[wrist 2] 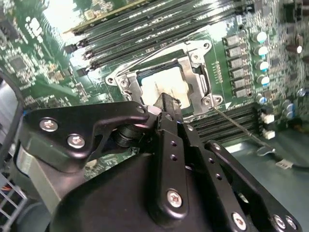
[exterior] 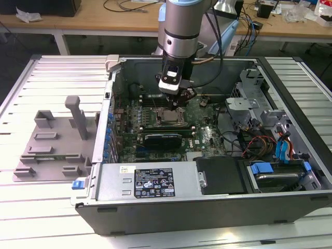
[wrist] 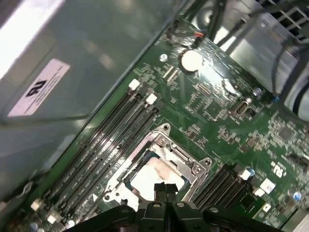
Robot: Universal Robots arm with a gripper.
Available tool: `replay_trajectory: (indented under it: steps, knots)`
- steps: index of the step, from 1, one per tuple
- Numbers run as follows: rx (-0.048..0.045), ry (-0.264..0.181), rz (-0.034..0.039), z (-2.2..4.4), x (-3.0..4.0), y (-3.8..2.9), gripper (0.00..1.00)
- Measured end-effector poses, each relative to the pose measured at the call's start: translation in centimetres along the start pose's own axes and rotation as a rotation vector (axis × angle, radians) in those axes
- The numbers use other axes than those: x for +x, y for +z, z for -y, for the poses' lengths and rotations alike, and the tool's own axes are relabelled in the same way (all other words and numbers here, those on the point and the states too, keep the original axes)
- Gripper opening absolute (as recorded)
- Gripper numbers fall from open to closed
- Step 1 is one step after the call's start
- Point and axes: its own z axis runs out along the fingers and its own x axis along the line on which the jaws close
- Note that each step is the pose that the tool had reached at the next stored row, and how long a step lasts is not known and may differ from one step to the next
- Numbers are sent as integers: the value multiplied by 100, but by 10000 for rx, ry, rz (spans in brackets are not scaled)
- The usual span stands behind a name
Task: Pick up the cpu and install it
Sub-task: 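Close the cpu cover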
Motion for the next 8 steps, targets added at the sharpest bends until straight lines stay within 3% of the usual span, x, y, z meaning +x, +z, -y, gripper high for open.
replay_trajectory:
  steps: [3, 6, 8]
  knots:
    - [-14, -785, 27, 0, 0, 1, 11]
    - [-38, -2026, 71, 0, 0, 2, 11]
    - [-45, -2424, 84, 0, 0, 2, 11]
